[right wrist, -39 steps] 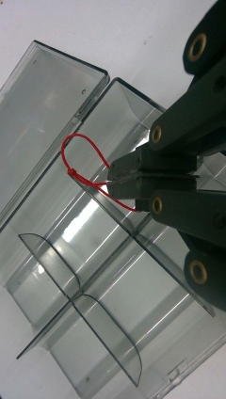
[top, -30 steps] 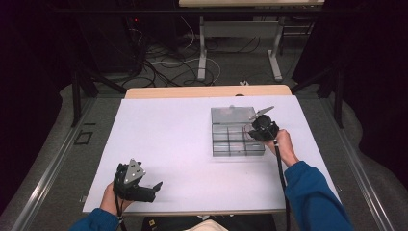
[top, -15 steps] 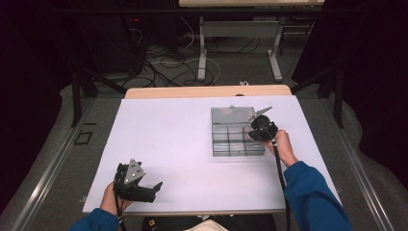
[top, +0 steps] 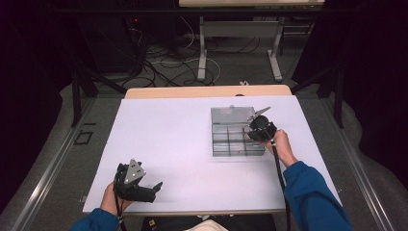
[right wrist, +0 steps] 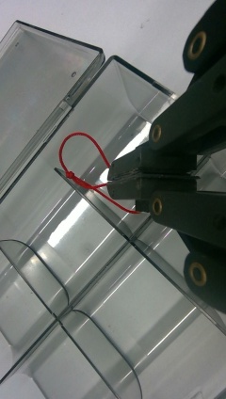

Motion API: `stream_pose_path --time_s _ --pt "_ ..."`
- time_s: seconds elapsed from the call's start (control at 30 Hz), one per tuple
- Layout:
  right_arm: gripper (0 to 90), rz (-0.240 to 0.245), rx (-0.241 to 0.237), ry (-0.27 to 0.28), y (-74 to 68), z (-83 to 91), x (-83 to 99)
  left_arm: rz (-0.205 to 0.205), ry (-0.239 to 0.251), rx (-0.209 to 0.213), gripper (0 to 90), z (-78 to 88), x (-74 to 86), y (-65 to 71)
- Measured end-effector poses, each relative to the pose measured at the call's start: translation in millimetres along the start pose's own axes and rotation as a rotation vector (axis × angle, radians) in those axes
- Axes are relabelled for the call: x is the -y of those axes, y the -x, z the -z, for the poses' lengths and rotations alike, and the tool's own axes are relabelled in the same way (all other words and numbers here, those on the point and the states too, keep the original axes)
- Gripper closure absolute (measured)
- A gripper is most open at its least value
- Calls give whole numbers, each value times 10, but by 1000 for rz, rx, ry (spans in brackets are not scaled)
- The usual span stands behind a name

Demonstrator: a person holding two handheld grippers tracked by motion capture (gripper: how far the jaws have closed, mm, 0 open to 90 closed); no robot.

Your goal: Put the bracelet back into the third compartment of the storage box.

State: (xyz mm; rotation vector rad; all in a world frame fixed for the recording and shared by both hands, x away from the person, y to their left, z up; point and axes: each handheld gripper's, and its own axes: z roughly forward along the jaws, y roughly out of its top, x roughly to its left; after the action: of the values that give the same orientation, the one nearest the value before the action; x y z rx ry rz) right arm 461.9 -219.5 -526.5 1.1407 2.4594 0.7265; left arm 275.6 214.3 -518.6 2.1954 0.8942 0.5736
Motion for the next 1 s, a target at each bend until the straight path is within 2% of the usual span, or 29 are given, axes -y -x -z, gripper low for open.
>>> stream_pose_path --time_s 0.17,0.2,0.23,0.43,0.5,0.53,0.63,0.67,0.7,0.77,0.8,0.87,0.93,1.0 --pt "859 -23 4 13 3 -10 -3 3 3 0 12 0 2 -1" --pt "851 -12 1 18 9 -13 -5 2 3 -1 12 1 2 -1" --pt "841 -22 3 4 -2 0 -8 1 0 -2 12 2 0 -1" --pt "739 -10 -10 22 11 13 -10 1 1 -2 12 4 3 0" --pt "681 -1 -19 30 20 29 -11 -10 6 -15 11 8 3 -8" --pt "648 -13 -8 29 15 37 -14 -12 6 -17 12 9 3 -11" --pt "552 -14 -29 47 12 61 -13 -4 9 -14 12 7 9 -8" --pt "529 -19 -43 25 3 92 -20 9 7 -6 12 7 14 1" --pt "500 -17 -40 65 -2 81 -11 7 5 -10 12 10 14 0" --pt "456 -24 -41 79 -12 107 -13 -2 1 -16 12 21 12 -7" --pt "399 -26 -49 90 -19 133 -15 -2 3 -15 12 21 14 -7" --pt "372 -26 -49 96 -19 148 -13 -2 4 -17 11 22 14 -7" --pt "311 -50 -60 106 -25 161 -7 -2 5 -16 12 19 13 -5" --pt "266 -53 -96 94 -9 190 -2 2 1 -7 12 19 16 1"
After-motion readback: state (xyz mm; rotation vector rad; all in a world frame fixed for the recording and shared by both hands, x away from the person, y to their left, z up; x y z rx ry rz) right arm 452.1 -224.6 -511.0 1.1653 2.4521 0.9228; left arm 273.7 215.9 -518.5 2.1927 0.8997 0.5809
